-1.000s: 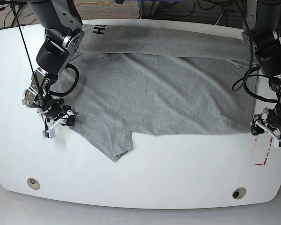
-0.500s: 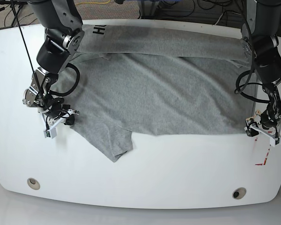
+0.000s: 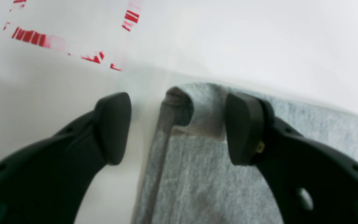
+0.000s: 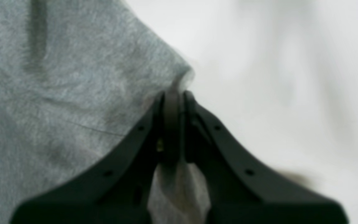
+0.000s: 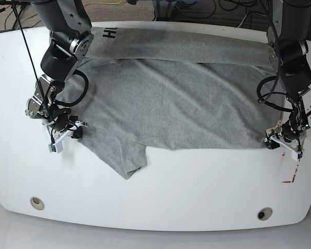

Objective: Layout the t-shirt on the table in an organized manner, then fold the t-shirt properly
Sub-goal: 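Lower both grippers to the shirt hem corners and grasp them, then fold the held hem over toward the printed collar edge with both grippers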

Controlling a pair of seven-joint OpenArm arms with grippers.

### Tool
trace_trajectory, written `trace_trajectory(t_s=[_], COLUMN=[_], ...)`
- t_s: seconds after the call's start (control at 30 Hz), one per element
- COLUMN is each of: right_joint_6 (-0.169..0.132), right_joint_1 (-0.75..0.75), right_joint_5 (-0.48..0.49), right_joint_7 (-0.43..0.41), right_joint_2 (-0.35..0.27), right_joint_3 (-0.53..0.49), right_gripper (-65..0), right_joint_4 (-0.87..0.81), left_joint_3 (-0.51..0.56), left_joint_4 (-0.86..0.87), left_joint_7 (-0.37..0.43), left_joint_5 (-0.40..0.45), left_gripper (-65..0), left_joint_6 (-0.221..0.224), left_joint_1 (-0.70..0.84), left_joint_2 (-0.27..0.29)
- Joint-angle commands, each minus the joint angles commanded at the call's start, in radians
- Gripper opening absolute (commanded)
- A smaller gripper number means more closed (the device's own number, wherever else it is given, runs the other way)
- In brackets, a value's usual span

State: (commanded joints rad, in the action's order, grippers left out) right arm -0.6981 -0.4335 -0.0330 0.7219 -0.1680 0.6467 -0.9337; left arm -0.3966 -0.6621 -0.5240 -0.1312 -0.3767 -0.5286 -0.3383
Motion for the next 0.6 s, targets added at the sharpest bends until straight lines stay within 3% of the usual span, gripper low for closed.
trace_trajectory(t_s=[0.2, 0.4, 0.6], right_joint_6=[0.0, 0.0, 0.0], right_joint_1=[0.0, -0.006, 0.012], right_joint_5=[-0.003, -0.003, -0.003], right_joint_7=[0.0, 0.0, 0.041], right_joint_2=[0.0, -0.002, 0.017], right_joint_3=[-0.002, -0.003, -0.1], right_gripper=[-65.0, -65.0, -65.0], right_joint_4=[0.0, -0.015, -0.167], left_joint_3=[0.002, 0.052, 0.049], left_joint_4=[-0.003, -0.008, -0.138], left_joint_7=[0.002, 0.002, -0.021], left_joint_5=[0.002, -0.006, -0.006], left_gripper=[-60.8, -63.9, -64.0], left_joint_6=[-0.002, -0.014, -0.118], left_joint_1=[0.0, 0.0, 0.008], left_joint_2=[0.006, 0.008, 0.009])
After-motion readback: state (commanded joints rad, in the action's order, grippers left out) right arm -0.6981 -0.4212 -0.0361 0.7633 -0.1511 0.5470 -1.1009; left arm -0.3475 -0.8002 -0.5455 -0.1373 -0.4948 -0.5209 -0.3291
